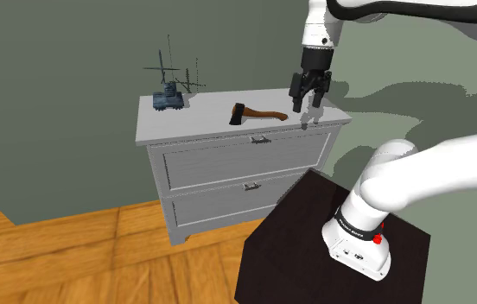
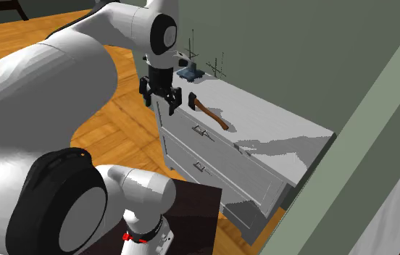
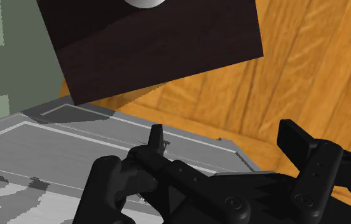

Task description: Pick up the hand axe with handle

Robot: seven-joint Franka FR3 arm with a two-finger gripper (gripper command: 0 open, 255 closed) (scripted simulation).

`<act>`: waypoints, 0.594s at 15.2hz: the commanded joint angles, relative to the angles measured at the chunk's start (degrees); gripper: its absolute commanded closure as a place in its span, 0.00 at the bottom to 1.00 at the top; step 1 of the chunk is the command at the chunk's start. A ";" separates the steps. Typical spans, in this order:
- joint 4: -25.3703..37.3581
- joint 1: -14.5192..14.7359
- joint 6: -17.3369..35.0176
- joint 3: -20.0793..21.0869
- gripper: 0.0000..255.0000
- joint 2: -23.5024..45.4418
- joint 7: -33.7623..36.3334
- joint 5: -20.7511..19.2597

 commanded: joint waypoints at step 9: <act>-3.64 4.21 13.96 -12.24 0.00 5.13 -27.95 -9.36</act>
